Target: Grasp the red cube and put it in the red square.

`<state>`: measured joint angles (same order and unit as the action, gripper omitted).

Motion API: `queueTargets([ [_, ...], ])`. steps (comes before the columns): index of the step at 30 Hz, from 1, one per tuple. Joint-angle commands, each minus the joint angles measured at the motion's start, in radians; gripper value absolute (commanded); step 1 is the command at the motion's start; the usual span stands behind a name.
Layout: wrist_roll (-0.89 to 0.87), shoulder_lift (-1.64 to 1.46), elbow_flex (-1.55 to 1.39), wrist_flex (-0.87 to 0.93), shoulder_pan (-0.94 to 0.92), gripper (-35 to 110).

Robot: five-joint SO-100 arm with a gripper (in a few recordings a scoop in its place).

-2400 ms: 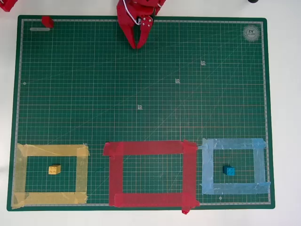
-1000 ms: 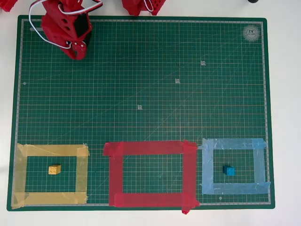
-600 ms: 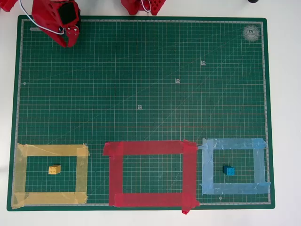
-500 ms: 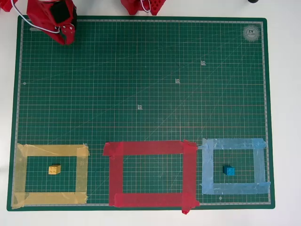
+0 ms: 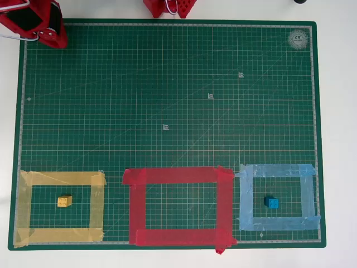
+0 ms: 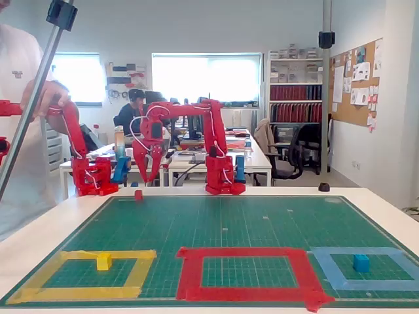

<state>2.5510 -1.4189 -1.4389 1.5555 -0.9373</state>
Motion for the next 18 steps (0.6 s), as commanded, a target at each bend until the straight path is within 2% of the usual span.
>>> queueTargets([
  [1, 0.029, 0.021, 0.078, 0.011, -0.04, 0],
  [4, 0.123, 0.061, 0.103, 0.011, -0.067, 0],
  [7, 0.127, 0.063, 0.107, 0.011, -0.075, 1],
  [10, 0.12, 0.063, 0.103, 0.011, -0.101, 12],
  [18, 0.126, 0.063, 0.097, 0.009, -0.153, 17],
])
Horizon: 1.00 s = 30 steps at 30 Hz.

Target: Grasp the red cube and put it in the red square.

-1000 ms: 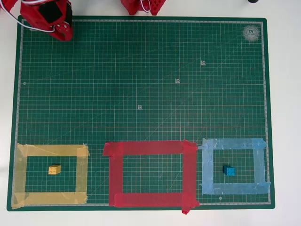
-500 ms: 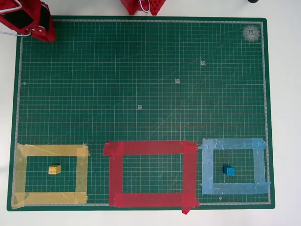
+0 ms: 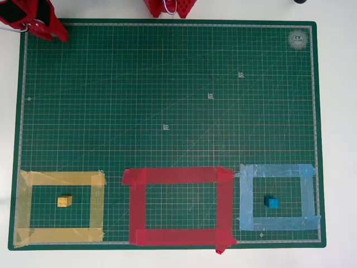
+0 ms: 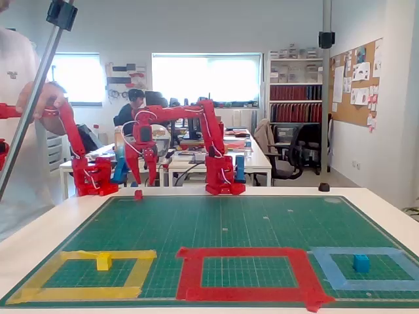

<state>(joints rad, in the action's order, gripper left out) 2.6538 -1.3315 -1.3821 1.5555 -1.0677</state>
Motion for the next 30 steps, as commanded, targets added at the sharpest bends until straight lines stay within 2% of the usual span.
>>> queueTargets([
  [1, 0.02, -0.025, 0.041, 0.009, -0.025, 19],
  [26, 0.025, -0.002, -0.037, -0.074, -0.071, 19],
  [30, 0.025, -0.002, -0.095, -0.138, -0.074, 19],
])
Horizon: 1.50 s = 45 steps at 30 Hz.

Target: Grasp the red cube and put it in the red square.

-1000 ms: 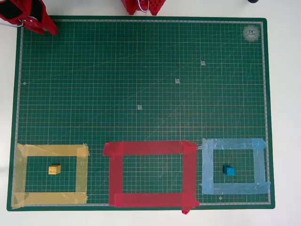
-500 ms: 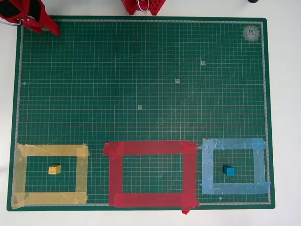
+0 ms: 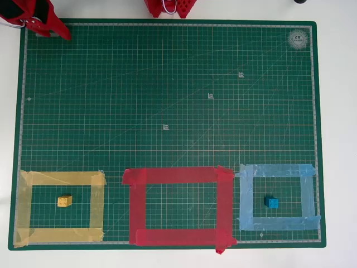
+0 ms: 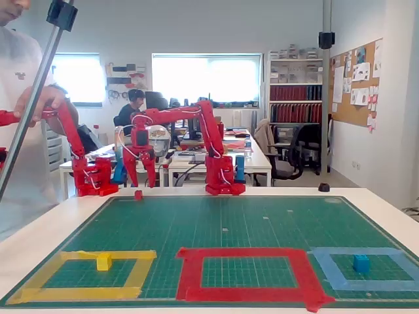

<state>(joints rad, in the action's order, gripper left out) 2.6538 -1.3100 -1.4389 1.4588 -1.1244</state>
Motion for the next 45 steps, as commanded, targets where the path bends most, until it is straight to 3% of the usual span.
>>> queueTargets([
  [1, 0.025, -0.021, -0.055, -0.066, -0.017, 19],
  [32, 0.025, 0.031, 0.005, -0.107, -0.052, 26],
  [38, 0.021, 0.04, -0.071, -0.218, -0.061, 26],
  [45, 0.026, 0.035, -0.074, -0.227, -0.055, 26],
])
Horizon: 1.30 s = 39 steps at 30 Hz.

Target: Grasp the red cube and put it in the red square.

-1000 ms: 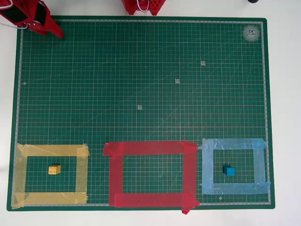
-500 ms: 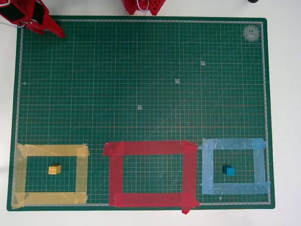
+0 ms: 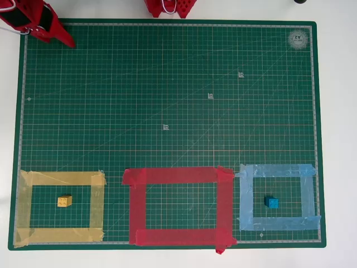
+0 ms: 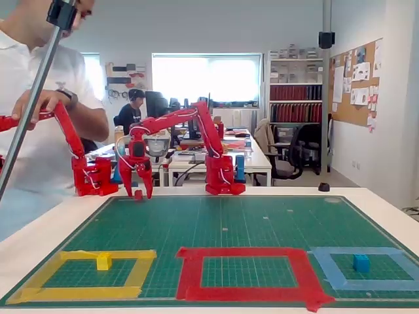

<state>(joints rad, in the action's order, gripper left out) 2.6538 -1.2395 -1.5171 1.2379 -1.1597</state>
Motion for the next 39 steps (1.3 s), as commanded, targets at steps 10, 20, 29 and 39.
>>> queueTargets([
  [10, 0.097, -0.031, 0.011, -0.006, -0.051, 25],
  [20, 0.11, -0.038, 0.008, -0.003, -0.064, 25],
  [29, 0.138, -0.049, 0.011, -0.003, -0.086, 25],
  [39, 0.184, -0.067, -0.006, -0.003, -0.123, 25],
])
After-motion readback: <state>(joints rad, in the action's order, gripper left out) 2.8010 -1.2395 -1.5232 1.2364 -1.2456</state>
